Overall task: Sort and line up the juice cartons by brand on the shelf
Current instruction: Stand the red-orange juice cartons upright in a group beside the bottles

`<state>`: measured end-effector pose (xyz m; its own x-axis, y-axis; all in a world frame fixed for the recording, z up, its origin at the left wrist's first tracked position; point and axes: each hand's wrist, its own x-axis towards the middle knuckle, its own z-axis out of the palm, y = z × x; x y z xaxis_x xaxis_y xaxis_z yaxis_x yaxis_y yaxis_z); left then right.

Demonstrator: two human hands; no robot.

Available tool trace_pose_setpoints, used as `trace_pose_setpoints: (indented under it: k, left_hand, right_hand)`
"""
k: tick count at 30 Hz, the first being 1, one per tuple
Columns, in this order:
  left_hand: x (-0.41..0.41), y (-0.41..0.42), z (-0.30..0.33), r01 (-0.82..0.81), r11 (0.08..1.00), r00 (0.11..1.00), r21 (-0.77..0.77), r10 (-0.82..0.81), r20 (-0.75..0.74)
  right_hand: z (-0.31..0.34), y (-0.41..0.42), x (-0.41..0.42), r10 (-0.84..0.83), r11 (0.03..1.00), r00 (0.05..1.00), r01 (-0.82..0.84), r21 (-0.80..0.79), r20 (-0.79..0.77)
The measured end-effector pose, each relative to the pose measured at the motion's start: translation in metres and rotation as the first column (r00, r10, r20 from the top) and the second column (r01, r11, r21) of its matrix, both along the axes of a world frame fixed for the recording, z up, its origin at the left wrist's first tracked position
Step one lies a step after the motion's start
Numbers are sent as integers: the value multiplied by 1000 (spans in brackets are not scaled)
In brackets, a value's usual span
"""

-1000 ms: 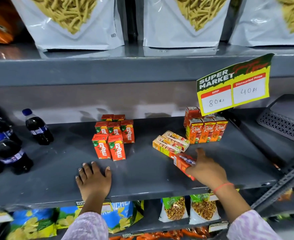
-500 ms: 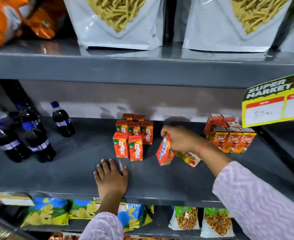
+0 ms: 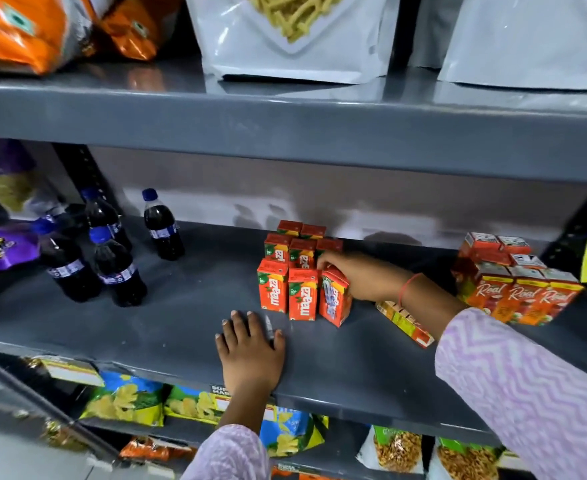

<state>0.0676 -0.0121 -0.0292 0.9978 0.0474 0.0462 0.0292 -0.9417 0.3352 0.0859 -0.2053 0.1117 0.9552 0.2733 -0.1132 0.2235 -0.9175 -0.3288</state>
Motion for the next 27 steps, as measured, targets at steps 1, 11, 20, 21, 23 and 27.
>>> trace_pose_setpoints:
  k: [1, 11, 20, 21, 23, 27]
  left_hand:
    - [0, 0, 0, 1, 1000, 1000, 2, -1, 0]
    - [0, 1, 0, 0, 1000, 1000, -5, 0, -6]
    - [-2, 1, 3, 3, 1000, 1000, -21, -3, -18]
    - [-2, 1, 3, 3, 1000, 1000, -22, -3, -21]
    - [-2, 1, 3, 4, 1000, 1000, -20, -4, -27]
    - [-2, 1, 4, 2, 1000, 1000, -15, -3, -24]
  right_hand:
    - [5, -1, 1, -6, 1000, 1000, 6, -2, 15]
    - [16, -1, 6, 1, 984, 998, -12, -176, -65]
    - [15, -4, 8, -41, 970, 998, 31, -242, -37]
    - [15, -4, 8, -12, 971, 998, -3, -240, -59]
    - [14, -4, 7, 34, 960, 999, -36, -276, -12]
    - [8, -2, 6, 4, 948, 991, 38, -317, 131]
